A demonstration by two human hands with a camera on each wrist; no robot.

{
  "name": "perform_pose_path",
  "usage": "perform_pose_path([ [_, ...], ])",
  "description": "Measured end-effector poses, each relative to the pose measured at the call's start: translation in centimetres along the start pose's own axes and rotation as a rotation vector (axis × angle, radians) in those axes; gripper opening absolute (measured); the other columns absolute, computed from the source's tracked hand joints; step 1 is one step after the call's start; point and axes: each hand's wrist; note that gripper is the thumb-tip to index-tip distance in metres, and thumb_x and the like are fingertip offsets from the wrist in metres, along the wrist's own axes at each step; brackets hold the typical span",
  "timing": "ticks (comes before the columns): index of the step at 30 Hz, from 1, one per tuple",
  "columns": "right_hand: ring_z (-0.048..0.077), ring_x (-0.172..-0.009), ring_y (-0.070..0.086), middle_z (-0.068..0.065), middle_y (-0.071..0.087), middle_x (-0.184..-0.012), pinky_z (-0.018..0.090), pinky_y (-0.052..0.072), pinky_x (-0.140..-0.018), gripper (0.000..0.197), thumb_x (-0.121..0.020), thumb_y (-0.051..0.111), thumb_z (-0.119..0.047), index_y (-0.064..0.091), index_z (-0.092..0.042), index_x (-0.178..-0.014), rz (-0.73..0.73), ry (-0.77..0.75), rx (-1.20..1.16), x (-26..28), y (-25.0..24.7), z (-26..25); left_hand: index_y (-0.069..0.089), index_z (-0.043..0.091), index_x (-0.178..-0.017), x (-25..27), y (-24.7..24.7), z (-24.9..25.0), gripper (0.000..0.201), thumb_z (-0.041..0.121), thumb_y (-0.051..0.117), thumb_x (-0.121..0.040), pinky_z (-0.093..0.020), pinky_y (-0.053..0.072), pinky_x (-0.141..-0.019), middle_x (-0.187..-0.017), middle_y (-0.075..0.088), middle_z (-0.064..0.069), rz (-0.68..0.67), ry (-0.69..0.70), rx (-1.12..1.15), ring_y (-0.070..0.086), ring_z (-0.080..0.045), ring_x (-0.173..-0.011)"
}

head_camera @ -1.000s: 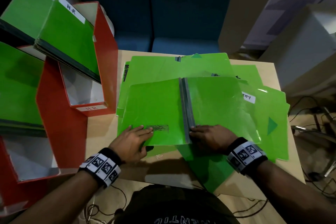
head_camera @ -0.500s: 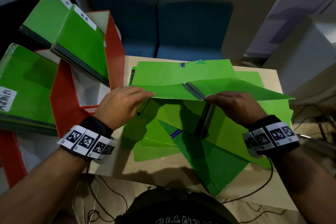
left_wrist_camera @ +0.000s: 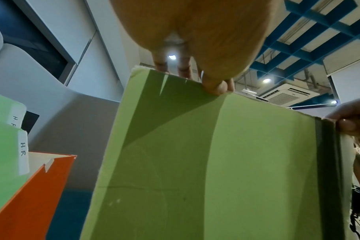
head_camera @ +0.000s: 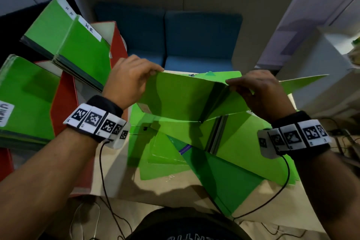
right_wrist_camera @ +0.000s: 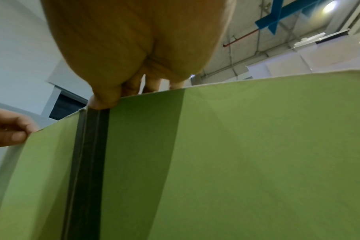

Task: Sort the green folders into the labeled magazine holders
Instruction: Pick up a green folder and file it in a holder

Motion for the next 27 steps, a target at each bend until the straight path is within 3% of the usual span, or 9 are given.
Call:
perform_pose_path([
  [4, 0.032, -0.093, 0.059, 0.005, 0.068, -0.105, 0.043, 0.042, -0.08, 0.012, -0.088, 0.068, -0.029, 0.074, -0.023, -0.095, 0.2, 0.119, 0.154, 0.3, 0.6, 0.5, 0.07, 0.019, -0.108, -1.3, 0.5, -0.9, 0.03, 0.0, 0.06, -0.088, -0.047, 0.048, -0.074, -0.094, 0.071, -0.001, -0.018, -0.035, 0.022, 0.058, -0.026, -0.088],
  [7, 0.03, -0.092, 0.049, 0.011, 0.057, -0.102, 0.04, 0.042, -0.076, 0.014, -0.089, 0.066, -0.035, 0.074, -0.029, -0.098, 0.311, 0.33, 0.249, 0.3, 1.4, 0.3, 0.071, 0.021, -0.109, -2.2, 1.0, -1.7, 0.031, 0.0, 0.061, -0.089, -0.046, 0.048, -0.074, -0.095, 0.072, 0.001, -0.014, -0.036, 0.037, 0.057, -0.024, -0.086],
  [10, 0.028, -0.1, 0.049, 0.015, 0.049, -0.105, 0.039, 0.044, -0.089, 0.023, -0.09, 0.06, -0.034, 0.072, -0.022, -0.105, 0.348, 0.497, 0.029, -0.4, 2.3, -0.2, 0.071, 0.023, -0.109, -3.3, 1.7, -1.7, 0.03, 0.003, 0.06, -0.09, -0.047, 0.05, -0.074, -0.096, 0.072, 0.003, -0.045, -0.025, 0.1, 0.059, -0.022, -0.083],
  [12, 0.026, -0.109, 0.049, 0.017, 0.047, -0.114, 0.031, 0.039, -0.099, 0.037, -0.092, 0.05, -0.043, 0.069, -0.016, -0.109, 0.321, 0.573, -0.117, -1.1, 2.7, -0.7, 0.072, 0.023, -0.109, -4.3, 2.0, -1.1, 0.028, 0.005, 0.061, -0.09, -0.044, 0.051, -0.075, -0.095, 0.072, 0.004, -0.06, -0.007, 0.134, 0.059, -0.019, -0.081],
  [15, 0.018, -0.117, 0.047, 0.018, 0.046, -0.122, 0.017, 0.033, -0.1, 0.049, -0.091, 0.045, -0.051, 0.066, -0.011, -0.111, 0.238, 0.578, -0.209, -2.0, 3.0, -1.6, 0.073, 0.02, -0.109, -5.7, 2.4, 0.2, 0.025, 0.009, 0.064, -0.089, -0.037, 0.051, -0.076, -0.096, 0.073, 0.003, -0.075, 0.022, 0.159, 0.059, -0.016, -0.08],
  [18, 0.018, -0.12, 0.047, 0.017, 0.049, -0.124, 0.009, 0.026, -0.094, 0.041, -0.089, 0.06, -0.046, 0.065, -0.012, -0.112, 0.132, 0.577, -0.176, -2.5, 3.1, -2.0, 0.074, 0.019, -0.108, -6.7, 3.1, 1.1, 0.02, 0.014, 0.065, -0.09, -0.038, 0.053, -0.077, -0.095, 0.074, 0.001, -0.083, 0.037, 0.181, 0.061, -0.017, -0.081],
  [21, 0.023, -0.113, 0.053, 0.014, 0.055, -0.121, 0.011, 0.029, -0.092, 0.04, -0.083, 0.073, -0.028, 0.062, -0.011, -0.117, 0.099, 0.538, -0.124, -2.7, 2.8, -1.9, 0.074, 0.02, -0.107, -7.0, 3.9, 1.3, 0.019, 0.018, 0.065, -0.09, -0.042, 0.054, -0.077, -0.095, 0.075, 0.001, -0.075, 0.013, 0.2, 0.061, -0.016, -0.082],
  [24, 0.023, -0.104, 0.057, 0.011, 0.061, -0.115, 0.016, 0.034, -0.088, 0.044, -0.078, 0.076, -0.014, 0.06, -0.01, -0.119, 0.099, 0.481, -0.106, -2.9, 2.5, -2.1, 0.074, 0.02, -0.106, -6.9, 4.6, 1.4, 0.018, 0.019, 0.066, -0.09, -0.042, 0.053, -0.077, -0.095, 0.074, 0.003, -0.029, -0.001, 0.232, 0.061, -0.017, -0.084],
  [27, 0.022, -0.096, 0.062, 0.008, 0.067, -0.11, 0.024, 0.043, -0.086, 0.04, -0.077, 0.073, -0.004, 0.064, -0.01, -0.116, 0.117, 0.443, -0.125, -3.1, 2.6, -2.5, 0.068, 0.016, -0.119, -6.6, 5.7, 1.2, 0.03, 0.017, 0.068, -0.088, -0.042, 0.047, -0.098, -0.118, 0.068, -0.002, 0.013, -0.074, 0.256, 0.058, -0.02, -0.112],
])
Point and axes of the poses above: each hand's wrist, its own x-axis away from the middle knuckle, its own y-axis out of the palm, z = x × y
